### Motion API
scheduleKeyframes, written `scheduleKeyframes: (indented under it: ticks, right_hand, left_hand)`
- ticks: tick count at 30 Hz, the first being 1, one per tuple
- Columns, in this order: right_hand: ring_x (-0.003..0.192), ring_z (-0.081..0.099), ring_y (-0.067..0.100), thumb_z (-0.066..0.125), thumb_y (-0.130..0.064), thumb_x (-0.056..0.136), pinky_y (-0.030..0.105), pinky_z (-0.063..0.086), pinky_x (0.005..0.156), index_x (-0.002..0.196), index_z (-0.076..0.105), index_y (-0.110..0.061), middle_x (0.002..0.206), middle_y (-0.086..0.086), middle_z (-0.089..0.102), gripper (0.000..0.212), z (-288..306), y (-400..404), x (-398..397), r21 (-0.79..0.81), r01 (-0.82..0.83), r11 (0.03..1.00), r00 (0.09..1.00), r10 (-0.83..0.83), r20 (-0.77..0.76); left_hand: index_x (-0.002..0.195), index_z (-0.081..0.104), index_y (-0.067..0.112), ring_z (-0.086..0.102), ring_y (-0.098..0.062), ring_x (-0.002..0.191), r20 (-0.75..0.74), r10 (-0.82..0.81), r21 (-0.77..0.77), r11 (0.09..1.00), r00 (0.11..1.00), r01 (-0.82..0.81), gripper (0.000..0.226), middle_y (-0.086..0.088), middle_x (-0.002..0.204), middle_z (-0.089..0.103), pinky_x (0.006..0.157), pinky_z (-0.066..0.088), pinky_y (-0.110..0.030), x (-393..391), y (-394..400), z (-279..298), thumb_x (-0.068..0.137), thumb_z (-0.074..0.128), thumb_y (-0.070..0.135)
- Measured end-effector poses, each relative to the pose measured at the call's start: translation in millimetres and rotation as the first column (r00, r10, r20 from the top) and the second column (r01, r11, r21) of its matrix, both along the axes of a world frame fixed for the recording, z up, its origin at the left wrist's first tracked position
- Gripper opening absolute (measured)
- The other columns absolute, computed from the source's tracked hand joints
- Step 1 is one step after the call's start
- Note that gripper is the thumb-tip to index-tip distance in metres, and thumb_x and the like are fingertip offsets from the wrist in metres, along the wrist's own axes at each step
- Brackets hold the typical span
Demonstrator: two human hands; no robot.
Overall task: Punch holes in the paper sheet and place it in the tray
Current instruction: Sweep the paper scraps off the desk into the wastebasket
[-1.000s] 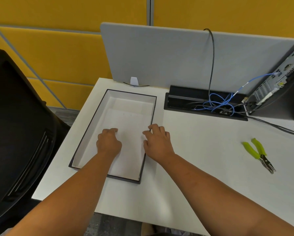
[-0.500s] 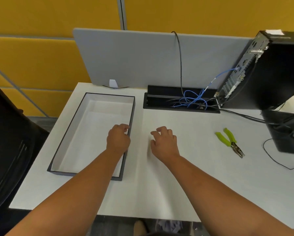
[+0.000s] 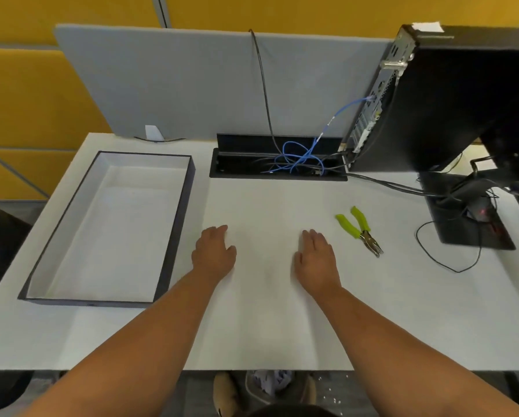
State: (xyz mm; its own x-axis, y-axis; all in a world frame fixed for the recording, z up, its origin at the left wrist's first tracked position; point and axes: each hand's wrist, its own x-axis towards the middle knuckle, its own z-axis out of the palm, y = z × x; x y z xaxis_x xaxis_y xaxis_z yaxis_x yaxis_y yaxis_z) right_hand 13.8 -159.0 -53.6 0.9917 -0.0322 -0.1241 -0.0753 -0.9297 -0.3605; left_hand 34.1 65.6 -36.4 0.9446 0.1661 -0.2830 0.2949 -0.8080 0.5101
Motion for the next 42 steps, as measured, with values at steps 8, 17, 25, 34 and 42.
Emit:
scheduleKeyframes:
  ticks: [8,17,25,34,42]
  right_hand:
    - [0.148,0.004,0.030,0.014,-0.042,0.096,0.047,0.004,0.120,0.151,0.013,-0.001,0.159,0.018,0.011,0.069,-32.7,-54.4,-17.6,-0.048,0.013,0.999,1.000,-0.014,-0.017]
    - [0.147,-0.015,0.021,0.004,-0.052,0.096,0.042,-0.006,0.120,0.153,-0.004,-0.007,0.162,0.010,-0.008,0.073,-37.8,-48.8,23.1,-0.101,-0.146,0.984,0.989,0.146,-0.010]
    - [0.147,-0.016,0.017,0.012,-0.052,0.099,0.042,-0.002,0.120,0.153,0.002,-0.009,0.161,0.006,-0.009,0.070,-36.2,-18.2,45.9,-0.073,-0.563,0.823,0.825,0.565,0.010]
    - [0.148,0.009,0.023,0.011,-0.045,0.100,0.038,0.004,0.121,0.150,0.023,-0.003,0.159,0.011,0.016,0.066,-34.8,-31.5,65.4,0.129,-0.432,0.893,0.897,0.411,0.162]
    - [0.149,-0.006,0.021,0.009,-0.042,0.097,0.040,-0.005,0.120,0.153,0.008,-0.007,0.162,0.008,-0.001,0.066,-34.2,-23.0,120.4,0.008,-0.385,0.923,0.923,0.385,0.012]
  left_hand:
    - [0.149,-0.015,0.036,-0.024,-0.035,0.142,-0.361,0.025,0.214,0.975,0.932,0.057,0.085,-0.009,0.154,-0.031,0.109,-0.001,-0.067,0.3,-20.6,-13.0,0.093,0.049,0.043]
    - [0.144,-0.027,0.038,-0.031,-0.037,0.139,-0.417,0.012,0.225,0.970,0.909,0.091,0.088,-0.008,0.149,-0.041,0.106,-0.005,-0.069,4.2,-22.4,-18.3,0.094,0.046,0.043]
    - [0.142,-0.029,0.039,-0.032,-0.037,0.138,-0.437,0.013,0.210,0.974,0.899,0.088,0.088,-0.007,0.148,-0.043,0.107,-0.006,-0.069,5.7,-22.4,-16.7,0.095,0.046,0.041]
    - [0.141,-0.030,0.041,-0.032,-0.036,0.138,-0.438,0.029,0.210,0.975,0.898,0.071,0.092,-0.005,0.148,-0.042,0.108,-0.006,-0.068,7.8,-24.3,-16.5,0.094,0.048,0.037]
    - [0.140,-0.030,0.042,-0.032,-0.036,0.138,-0.428,0.052,0.234,0.971,0.902,0.055,0.093,-0.004,0.149,-0.042,0.108,-0.005,-0.068,9.3,-24.2,-21.1,0.093,0.050,0.040]
